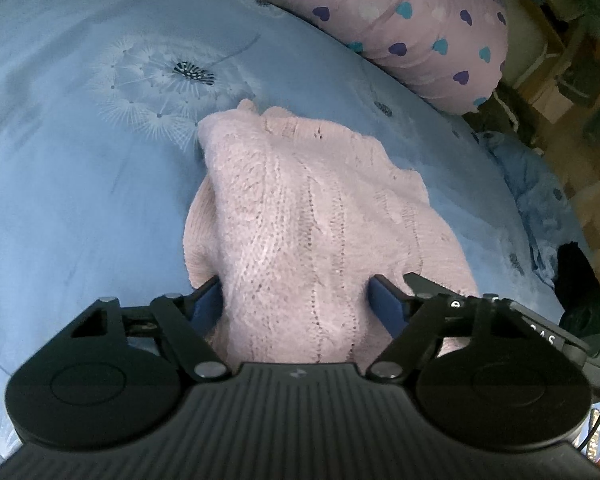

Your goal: Fold small clothes

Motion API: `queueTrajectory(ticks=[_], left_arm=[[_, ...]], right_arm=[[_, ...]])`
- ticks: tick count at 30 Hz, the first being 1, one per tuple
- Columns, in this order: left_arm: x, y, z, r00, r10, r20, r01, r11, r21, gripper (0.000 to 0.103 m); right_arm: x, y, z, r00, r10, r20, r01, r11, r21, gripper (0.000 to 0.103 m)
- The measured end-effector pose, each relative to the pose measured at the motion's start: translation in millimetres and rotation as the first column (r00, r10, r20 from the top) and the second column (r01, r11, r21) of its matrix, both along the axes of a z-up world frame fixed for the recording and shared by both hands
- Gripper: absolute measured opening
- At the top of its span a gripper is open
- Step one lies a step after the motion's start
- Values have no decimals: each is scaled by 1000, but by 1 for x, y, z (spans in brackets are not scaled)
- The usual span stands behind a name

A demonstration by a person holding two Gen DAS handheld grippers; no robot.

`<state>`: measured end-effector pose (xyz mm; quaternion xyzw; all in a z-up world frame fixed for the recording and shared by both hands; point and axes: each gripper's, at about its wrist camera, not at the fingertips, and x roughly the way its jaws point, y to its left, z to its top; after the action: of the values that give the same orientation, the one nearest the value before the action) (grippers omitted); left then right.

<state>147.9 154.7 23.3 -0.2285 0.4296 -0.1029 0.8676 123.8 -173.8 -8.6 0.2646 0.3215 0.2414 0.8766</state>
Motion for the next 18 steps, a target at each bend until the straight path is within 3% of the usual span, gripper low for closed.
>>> queueTrajectory(ticks=[8,18], left_arm=[[-2,7,2,1000,8,5,-8,999,-47,60],[-7,12,9,1000,17,10,-16,996,-89,48]], right_arm=[[-6,4,5,1000,-31,5,31,999,15,52],[-18,8,25,999,-52,2,51,998,37,47]])
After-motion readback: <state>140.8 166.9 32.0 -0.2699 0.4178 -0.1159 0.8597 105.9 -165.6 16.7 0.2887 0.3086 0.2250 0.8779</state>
